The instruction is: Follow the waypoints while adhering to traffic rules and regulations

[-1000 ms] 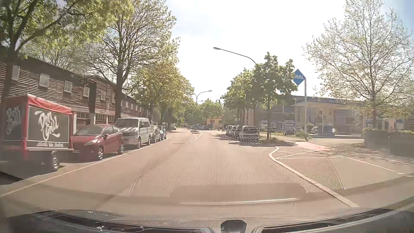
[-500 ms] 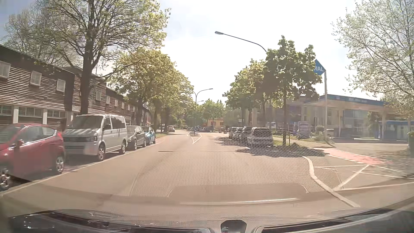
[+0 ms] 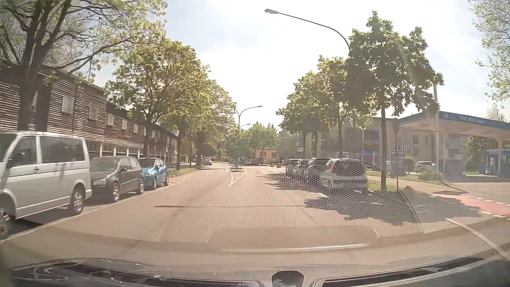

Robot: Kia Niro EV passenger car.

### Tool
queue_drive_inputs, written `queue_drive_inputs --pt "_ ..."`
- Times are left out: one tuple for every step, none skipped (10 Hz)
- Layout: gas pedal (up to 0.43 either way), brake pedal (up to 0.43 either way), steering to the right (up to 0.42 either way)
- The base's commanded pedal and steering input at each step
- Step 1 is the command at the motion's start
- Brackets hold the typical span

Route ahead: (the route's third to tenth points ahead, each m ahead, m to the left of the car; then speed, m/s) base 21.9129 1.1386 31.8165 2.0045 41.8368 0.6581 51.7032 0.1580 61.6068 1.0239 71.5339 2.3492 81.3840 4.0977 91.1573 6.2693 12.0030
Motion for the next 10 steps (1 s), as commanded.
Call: queue_drive_inputs --pt "0.087 0.000 0.001" --pt "0.087 0.000 0.002" --pt "0.087 0.000 0.001" --pt "0.087 0.000 0.001" --pt "0.087 0.000 0.001" --pt "0.087 0.000 0.001" --pt "0.087 0.000 0.001" --pt "0.087 0.000 0.001" --pt "0.087 0.000 0.001" --pt "0.087 0.000 0.001"
